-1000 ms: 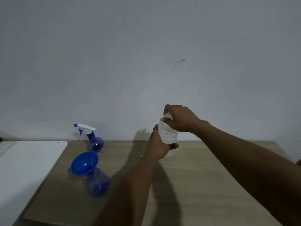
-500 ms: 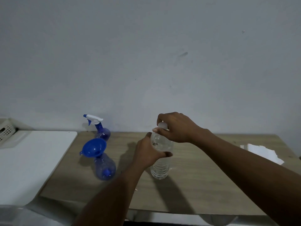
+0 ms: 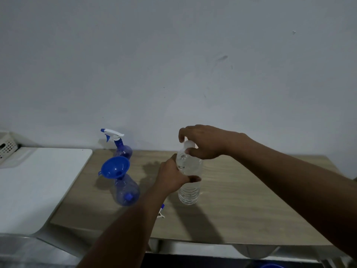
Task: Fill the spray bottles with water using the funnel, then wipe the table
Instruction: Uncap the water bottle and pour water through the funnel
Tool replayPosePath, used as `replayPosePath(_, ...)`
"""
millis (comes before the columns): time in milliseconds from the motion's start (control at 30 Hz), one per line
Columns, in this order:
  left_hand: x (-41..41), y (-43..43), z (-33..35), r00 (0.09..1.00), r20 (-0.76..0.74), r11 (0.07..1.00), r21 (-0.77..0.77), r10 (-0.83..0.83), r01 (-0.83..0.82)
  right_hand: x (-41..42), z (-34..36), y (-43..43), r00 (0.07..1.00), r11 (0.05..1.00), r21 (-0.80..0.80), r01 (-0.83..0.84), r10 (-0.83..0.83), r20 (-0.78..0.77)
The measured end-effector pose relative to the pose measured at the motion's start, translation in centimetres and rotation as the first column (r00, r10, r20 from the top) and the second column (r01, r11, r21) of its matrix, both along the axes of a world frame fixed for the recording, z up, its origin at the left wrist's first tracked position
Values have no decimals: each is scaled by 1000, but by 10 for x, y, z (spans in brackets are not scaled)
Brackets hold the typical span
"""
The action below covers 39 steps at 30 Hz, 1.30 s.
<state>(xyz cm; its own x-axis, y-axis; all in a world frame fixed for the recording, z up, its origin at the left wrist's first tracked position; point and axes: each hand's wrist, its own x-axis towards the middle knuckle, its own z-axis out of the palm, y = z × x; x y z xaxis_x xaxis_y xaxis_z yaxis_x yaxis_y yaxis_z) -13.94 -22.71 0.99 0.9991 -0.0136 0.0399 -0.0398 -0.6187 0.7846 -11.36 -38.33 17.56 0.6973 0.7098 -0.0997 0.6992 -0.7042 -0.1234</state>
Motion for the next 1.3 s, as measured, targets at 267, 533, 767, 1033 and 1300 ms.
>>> replayPosePath(267, 1, -3, 0, 1000, -15, 999, 45, -4, 5, 7, 3, 6, 1000, 999, -29, 17, -17, 13)
replayPosePath(533, 0, -1, 0, 999, -35, 1000, -4, -4, 4, 7, 2, 5, 995, 995, 62, 80, -84, 60)
replayPosePath(767, -5, 1, 7, 1000, -6, 998, -66, -16, 16, 17, -3, -37, 950, 833, 472, 289, -311, -34)
replayPosePath(1033, -9, 0, 10, 1000, 7, 998, -59, 7, -7, -12, -188, -81, 732, 776, 19, 631, -586, -348)
replayPosePath(1300, -10, -1, 12, 1000, -12, 999, -46, 1, -2, -40, -265, -82, 714, 769, 35, 638, -574, -399)
